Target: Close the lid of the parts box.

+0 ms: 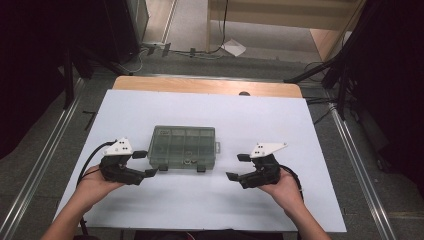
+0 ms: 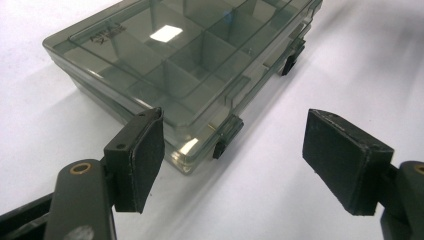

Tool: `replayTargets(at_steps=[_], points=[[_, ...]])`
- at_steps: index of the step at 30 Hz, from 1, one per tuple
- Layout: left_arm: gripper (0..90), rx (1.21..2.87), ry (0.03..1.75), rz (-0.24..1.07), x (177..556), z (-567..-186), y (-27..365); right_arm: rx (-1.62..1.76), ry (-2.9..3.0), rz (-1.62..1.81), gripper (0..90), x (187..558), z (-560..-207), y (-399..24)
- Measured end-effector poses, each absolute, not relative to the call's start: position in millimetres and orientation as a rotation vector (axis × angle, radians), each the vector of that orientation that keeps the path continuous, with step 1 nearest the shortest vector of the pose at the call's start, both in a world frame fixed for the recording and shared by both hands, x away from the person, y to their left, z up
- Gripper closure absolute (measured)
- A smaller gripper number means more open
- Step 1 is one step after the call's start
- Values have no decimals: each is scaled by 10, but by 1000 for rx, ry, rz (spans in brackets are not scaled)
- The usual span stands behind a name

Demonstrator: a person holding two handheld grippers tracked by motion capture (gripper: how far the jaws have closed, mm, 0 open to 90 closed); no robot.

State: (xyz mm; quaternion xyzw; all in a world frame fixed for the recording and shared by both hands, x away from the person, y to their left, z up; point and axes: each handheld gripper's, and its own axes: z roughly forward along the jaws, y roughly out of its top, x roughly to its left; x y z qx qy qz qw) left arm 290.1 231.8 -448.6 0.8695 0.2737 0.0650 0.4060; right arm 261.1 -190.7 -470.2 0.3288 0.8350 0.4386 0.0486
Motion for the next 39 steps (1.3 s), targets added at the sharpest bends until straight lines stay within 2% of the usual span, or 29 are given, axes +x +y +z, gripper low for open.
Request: replayTargets(at_steps=[39], points=[[252, 2218, 721, 173, 2792, -4619, 2426, 1099, 2508, 1255, 222, 2340, -4872, -2435]])
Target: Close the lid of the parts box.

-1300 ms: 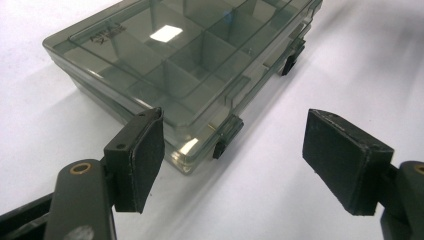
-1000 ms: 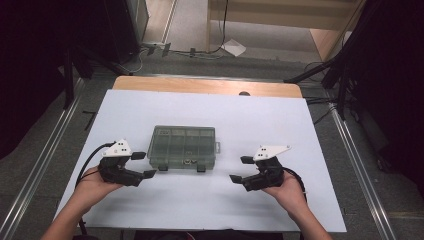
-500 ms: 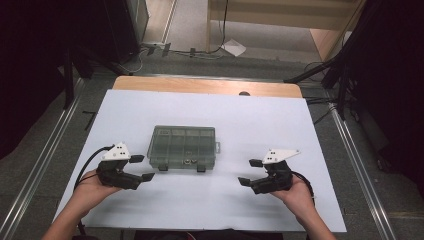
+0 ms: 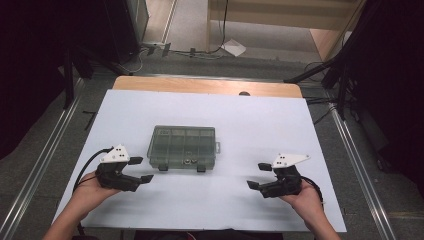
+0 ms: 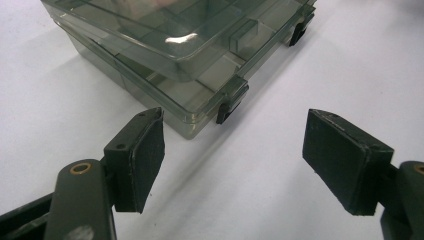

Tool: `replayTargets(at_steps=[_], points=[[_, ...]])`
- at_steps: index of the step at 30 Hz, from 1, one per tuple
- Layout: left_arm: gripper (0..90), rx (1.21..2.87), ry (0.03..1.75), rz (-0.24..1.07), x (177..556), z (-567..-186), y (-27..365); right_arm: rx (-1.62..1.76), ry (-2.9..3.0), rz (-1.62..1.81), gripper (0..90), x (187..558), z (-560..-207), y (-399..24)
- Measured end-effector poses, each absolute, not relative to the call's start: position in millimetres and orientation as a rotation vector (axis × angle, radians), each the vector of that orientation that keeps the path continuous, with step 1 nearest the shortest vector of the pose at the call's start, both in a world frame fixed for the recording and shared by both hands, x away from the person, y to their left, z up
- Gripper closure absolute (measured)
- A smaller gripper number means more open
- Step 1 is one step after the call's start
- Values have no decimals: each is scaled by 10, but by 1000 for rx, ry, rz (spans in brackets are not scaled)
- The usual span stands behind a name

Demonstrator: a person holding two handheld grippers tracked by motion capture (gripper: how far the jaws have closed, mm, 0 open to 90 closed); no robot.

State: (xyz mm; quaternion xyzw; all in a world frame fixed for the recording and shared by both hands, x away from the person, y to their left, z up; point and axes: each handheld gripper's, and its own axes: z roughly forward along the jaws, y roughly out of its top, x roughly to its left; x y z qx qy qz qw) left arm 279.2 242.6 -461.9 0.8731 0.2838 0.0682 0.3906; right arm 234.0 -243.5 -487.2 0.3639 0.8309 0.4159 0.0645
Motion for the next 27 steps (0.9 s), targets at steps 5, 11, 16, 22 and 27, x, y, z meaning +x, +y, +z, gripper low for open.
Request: replayTargets(at_steps=[5, 11, 16, 22, 27], points=[[252, 2221, 727, 174, 2785, -4633, 2444, 1112, 2503, 1252, 222, 2318, -4879, -2483], [252, 2229, 724, 177, 2783, -4641, 2444, 1126, 2497, 1238, 222, 2302, -4896, -2534], [252, 2231, 724, 176, 2786, -4644, 2445, 1117, 2498, 1230, 222, 2295, -4902, -2547], [252, 2223, 724, 177, 2791, -4644, 2440, 1128, 2494, 1224, 222, 2293, -4903, -2559], [252, 2224, 726, 176, 2795, -4650, 2442, 1127, 2495, 1230, 223, 2307, -4914, -2564]])
